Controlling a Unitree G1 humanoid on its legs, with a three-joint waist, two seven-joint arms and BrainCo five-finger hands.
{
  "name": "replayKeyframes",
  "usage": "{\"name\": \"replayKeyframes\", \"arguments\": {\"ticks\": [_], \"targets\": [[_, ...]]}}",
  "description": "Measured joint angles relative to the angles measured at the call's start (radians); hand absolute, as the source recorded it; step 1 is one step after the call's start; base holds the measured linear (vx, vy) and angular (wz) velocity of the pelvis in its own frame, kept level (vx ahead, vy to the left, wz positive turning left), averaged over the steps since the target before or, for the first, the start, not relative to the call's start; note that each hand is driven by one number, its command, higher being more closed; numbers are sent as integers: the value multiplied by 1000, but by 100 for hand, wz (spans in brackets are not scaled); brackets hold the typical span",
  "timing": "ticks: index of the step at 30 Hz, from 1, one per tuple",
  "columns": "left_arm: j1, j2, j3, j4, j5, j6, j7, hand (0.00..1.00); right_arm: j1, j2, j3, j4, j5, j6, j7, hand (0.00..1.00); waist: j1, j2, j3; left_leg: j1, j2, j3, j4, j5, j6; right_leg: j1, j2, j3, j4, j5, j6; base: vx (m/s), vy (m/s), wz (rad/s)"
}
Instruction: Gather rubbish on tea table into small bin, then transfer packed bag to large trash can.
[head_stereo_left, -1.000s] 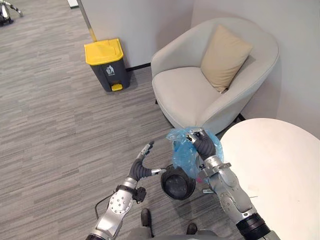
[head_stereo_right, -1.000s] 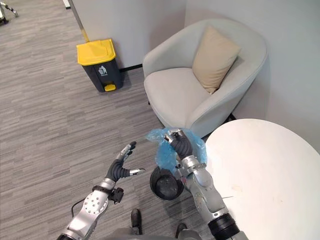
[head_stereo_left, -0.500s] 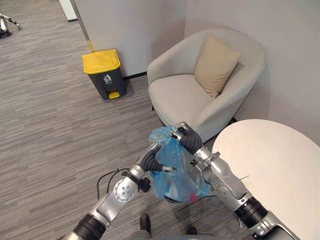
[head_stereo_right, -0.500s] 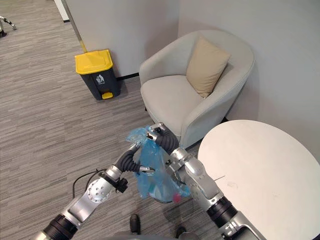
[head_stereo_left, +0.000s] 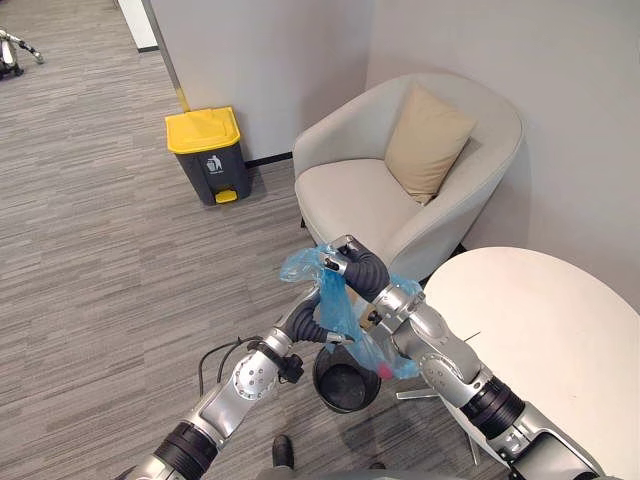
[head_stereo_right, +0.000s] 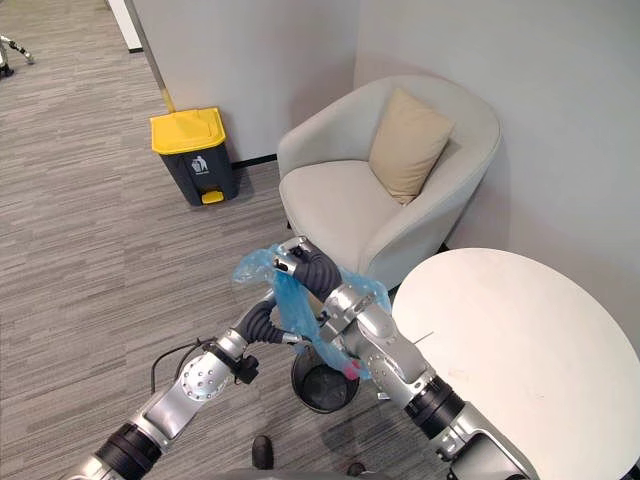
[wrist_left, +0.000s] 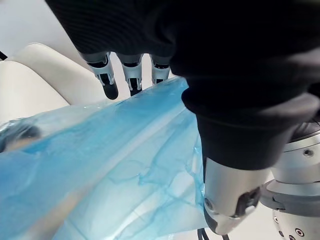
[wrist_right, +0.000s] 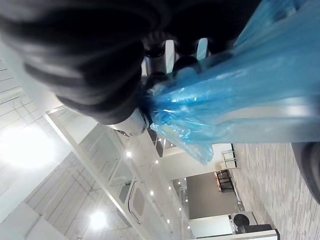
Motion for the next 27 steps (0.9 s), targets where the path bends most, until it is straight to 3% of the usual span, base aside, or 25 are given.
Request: {"name": "replayKeyframes", "arguments": {"ticks": [14, 15, 22, 27], "targets": [[11, -118, 7, 118, 31, 45, 14, 0, -44, 94, 62, -44, 2, 0, -1, 100, 3, 0, 0, 0, 1, -4, 0, 0, 0, 1, 1, 0, 0, 0, 0, 0, 0, 0], [11, -123, 7, 123, 31, 45, 16, 100, -44, 96, 62, -43, 2, 0, -1, 100, 3, 0, 0, 0, 1, -5, 0, 0, 0, 1, 1, 0, 0, 0, 0, 0, 0, 0], [10, -160, 5, 165, 30, 49, 24, 100, -45, 118, 105, -36, 12, 1, -1, 100, 3, 0, 0, 0, 1, -9, 0, 0, 0, 1, 2, -2, -1, 0, 0, 0, 0, 0], [0, -203, 2, 183, 15, 50, 69, 100, -48, 139, 150, -36, 40, 1, -1, 100, 3, 0, 0, 0, 1, -15, 0, 1, -2, 6, 2, -7, -1, 0, 0, 0, 0, 2]]}}
